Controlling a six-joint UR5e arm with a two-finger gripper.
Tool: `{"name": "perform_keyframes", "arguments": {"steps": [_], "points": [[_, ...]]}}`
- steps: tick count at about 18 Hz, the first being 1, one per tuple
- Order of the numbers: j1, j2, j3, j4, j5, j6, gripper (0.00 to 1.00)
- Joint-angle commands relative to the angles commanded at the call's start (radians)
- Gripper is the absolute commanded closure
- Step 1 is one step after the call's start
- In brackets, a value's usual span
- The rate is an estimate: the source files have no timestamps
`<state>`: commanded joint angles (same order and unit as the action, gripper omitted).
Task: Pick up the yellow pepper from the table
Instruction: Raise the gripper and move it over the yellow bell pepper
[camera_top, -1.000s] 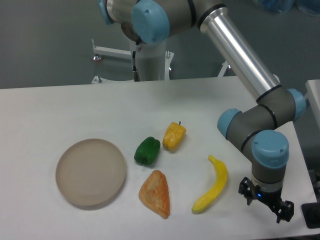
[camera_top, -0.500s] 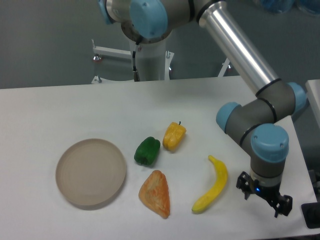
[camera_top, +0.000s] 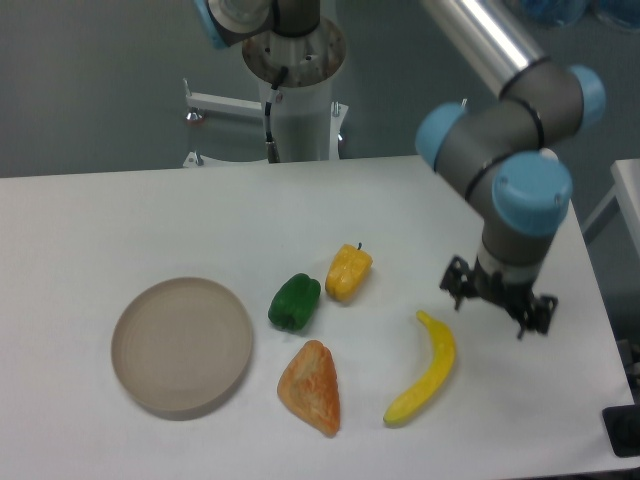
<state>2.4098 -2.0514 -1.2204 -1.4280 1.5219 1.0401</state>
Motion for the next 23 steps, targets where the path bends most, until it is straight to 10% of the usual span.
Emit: {"name": "perform_keyframes", "arguments": {"steps": [6, 14, 23], "points": [[0.031, 0.132, -0.272, 0.040, -0.112, 0.014, 0.00], [0.023, 0.246, -0.554, 0.306, -0.186, -0.005, 0.00], [-0.031, 0.247, -0.643, 0.448, -0.180, -0.020, 0.00]]}}
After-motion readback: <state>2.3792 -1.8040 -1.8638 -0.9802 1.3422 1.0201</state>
